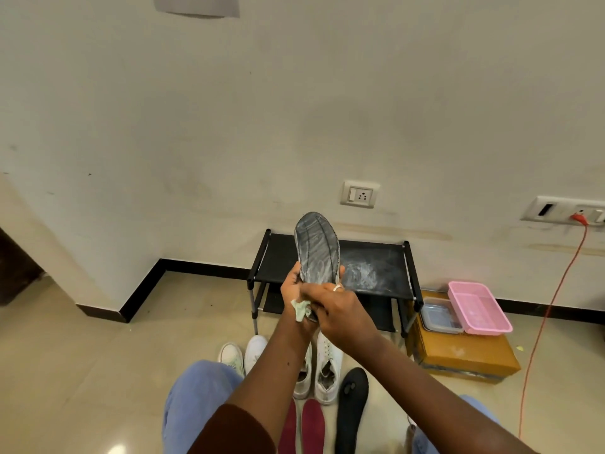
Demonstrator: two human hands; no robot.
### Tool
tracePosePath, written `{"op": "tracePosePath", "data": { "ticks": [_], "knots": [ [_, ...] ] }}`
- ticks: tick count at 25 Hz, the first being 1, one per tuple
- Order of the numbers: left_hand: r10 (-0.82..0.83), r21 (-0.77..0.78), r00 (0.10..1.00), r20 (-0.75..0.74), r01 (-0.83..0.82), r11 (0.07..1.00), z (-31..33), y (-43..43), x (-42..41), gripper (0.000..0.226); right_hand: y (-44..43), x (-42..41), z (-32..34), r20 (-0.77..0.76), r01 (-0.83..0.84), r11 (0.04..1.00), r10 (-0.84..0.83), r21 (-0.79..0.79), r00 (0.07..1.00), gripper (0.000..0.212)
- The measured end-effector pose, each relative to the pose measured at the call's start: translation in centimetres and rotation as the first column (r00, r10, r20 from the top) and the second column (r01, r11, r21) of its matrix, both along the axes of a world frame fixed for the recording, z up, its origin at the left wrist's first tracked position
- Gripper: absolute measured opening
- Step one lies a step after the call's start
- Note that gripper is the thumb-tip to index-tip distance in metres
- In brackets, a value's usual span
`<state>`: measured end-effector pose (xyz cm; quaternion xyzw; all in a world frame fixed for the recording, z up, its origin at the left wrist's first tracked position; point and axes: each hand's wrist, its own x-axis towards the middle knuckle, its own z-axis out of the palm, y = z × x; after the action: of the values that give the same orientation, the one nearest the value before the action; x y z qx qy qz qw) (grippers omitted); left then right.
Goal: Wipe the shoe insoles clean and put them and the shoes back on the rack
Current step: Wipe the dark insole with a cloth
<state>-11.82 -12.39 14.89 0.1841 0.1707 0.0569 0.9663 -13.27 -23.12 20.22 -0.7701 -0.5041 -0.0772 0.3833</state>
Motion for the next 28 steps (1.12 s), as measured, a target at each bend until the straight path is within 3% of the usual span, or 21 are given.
{"op": "tracePosePath", "data": {
  "ticks": [5,9,12,16,20,25,28],
  "knots": [
    [0.027,0.039,0.999,-0.040,-0.026,0.999,1.2,-0.1,0.7,0.047,0.9,1.5,-0.3,0.196,-0.016,1.000,0.011,0.026,0.981,0.024],
    [-0.028,0.024,0.999,-0.032,0.028,0.999,1.5,0.6,1.3,0.063,-1.2,1.8,-1.1,0.302,-0.150,0.989,0.143,-0.001,0.943,0.015],
    [-0.035,0.007,0.998,-0.047,0.035,0.999,1.1,0.4,1.5,0.066,-2.2,2.4,-1.2,0.346,-0.165,0.986,0.148,0.021,0.927,0.012],
    [0.008,0.039,0.996,-0.092,-0.005,0.999,1.5,-0.4,1.7,0.050,-0.8,2.1,-0.8,0.398,-0.101,0.994,0.072,0.052,0.915,0.016],
    [0.012,0.073,0.997,-0.078,-0.006,0.997,1.7,-1.7,0.9,0.045,-0.1,2.2,-1.2,0.101,0.047,0.999,-0.048,0.013,0.994,0.030],
    [-0.047,-0.036,0.997,-0.064,0.045,0.998,2.0,-0.2,1.2,0.060,-2.3,2.5,-1.3,0.349,-0.176,0.984,0.169,-0.012,0.922,0.013],
    [-0.062,-0.131,0.998,0.011,0.063,0.989,2.1,-0.2,0.9,0.063,-3.2,3.2,-1.8,0.407,-0.184,0.982,0.153,0.038,0.901,0.038]
  ]
}}
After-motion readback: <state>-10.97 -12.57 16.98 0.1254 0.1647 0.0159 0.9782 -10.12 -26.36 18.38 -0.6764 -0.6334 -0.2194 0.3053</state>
